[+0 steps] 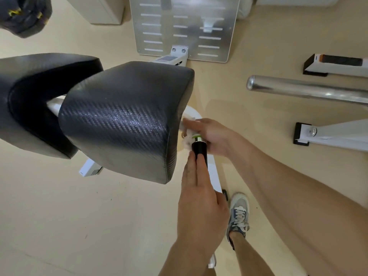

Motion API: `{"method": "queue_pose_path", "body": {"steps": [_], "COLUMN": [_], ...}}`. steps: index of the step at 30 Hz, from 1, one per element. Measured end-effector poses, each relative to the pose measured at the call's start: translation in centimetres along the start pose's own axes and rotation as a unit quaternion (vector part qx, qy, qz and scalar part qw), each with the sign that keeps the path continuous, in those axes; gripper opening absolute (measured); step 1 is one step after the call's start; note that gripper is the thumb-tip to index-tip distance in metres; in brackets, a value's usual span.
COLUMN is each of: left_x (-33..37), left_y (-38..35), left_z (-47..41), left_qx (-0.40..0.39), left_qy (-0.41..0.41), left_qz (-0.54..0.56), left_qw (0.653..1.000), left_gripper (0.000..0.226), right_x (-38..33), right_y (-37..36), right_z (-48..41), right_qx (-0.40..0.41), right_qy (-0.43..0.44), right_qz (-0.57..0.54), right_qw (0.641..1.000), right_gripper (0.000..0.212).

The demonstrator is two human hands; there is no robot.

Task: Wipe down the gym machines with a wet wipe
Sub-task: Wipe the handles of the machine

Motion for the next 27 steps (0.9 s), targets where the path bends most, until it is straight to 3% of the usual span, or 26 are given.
{"method": "queue_pose_path", "body": {"steps": [2, 5, 8, 11, 16, 21, 27], "left_x": [0.0, -0.4, -0.7, -0.6, -0.5, -1.0, -2.0], "left_y": [0.0, 0.5, 1.4, 2.0, 1.6, 2.2, 3.1], "left_z": [0.0, -0.2, 0.1, 0.5, 0.1, 0.2, 0.7], "left_qx": [0.016, 0.044, 0.089, 0.116, 0.086, 0.111, 0.160], "left_qy": [-0.004, 0.015, 0.039, 0.029, 0.019, 0.043, 0.067], "left_qz": [0.002, 0.029, 0.048, 0.085, 0.130, 0.189, 0.277], "left_qw": [1.000, 0.998, 0.994, 0.989, 0.988, 0.975, 0.945], "left_gripper": [0.082, 0.081, 0.075, 0.072, 0.073, 0.060, 0.044], "right_x": [0.8, 1.8, 2.5, 4.1, 3.7, 3.0, 5.6], "right_y": [0.7, 2.1, 2.4, 1.4, 0.2, -0.3, -0.9], "right_z": [0.0, 1.5, 5.2, 9.9, 9.4, 6.6, 10.6], "right_qx": [0.055, 0.178, 0.233, 0.217, 0.117, 0.158, 0.142], "right_qy": [0.038, 0.102, 0.136, 0.131, 0.087, 0.065, 0.055], "right_qz": [-0.056, 0.013, 0.125, 0.227, 0.197, 0.114, 0.236], "right_qw": [0.996, 0.979, 0.955, 0.940, 0.970, 0.979, 0.960], "right_gripper": [0.038, 0.045, 0.042, 0.039, 0.041, 0.048, 0.046]}}
Point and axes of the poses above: each hand's wrist, its own z-axis away from the middle knuckle, its own y-axis out of the back of the hand, x = y × z, the point moved 8 cm from there along -z, towards the middle knuckle, and after that the axes turned 4 degrees about y, right-handed, at the moved point
